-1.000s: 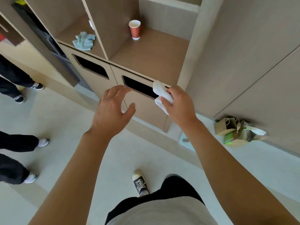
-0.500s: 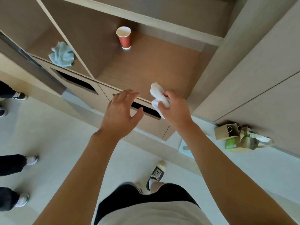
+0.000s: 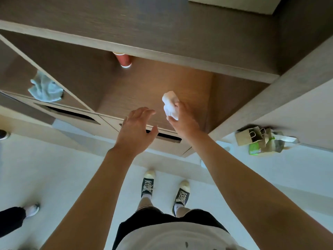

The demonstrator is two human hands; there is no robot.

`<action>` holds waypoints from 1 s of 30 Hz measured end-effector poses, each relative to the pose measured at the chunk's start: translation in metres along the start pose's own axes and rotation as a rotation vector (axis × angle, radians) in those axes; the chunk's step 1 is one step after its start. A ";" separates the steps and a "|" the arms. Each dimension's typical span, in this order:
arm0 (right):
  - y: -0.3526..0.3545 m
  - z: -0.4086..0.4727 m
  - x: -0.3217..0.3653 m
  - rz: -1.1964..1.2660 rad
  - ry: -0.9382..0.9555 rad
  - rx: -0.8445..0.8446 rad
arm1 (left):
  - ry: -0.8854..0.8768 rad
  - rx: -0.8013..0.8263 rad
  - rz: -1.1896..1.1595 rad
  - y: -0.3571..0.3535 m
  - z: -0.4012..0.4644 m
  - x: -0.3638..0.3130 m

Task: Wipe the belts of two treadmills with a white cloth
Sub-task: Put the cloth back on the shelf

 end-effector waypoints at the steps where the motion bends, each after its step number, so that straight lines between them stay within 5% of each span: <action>1: -0.002 -0.001 -0.005 -0.004 -0.019 0.010 | -0.011 0.032 0.005 -0.006 0.006 0.003; 8: 0.013 -0.012 -0.038 0.029 -0.168 -0.068 | -0.198 0.239 0.054 -0.068 0.042 0.000; 15: -0.008 0.003 -0.044 -0.213 -0.233 0.140 | -0.437 0.154 0.205 -0.095 0.054 -0.008; 20: -0.004 0.010 -0.033 -0.392 -0.176 0.047 | -0.435 0.113 0.292 -0.090 0.050 -0.001; 30: 0.007 0.030 -0.022 -0.338 -0.099 -0.093 | -0.326 0.165 0.411 -0.068 0.042 0.026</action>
Point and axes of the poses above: each hand's wrist, its own z-axis towards the middle knuckle, its own y-axis out of the back of the hand, x = y × z, the point moved 9 cm from there along z, towards the middle knuckle, and after that the axes turned 6 degrees about -x, right-handed, at the moved point
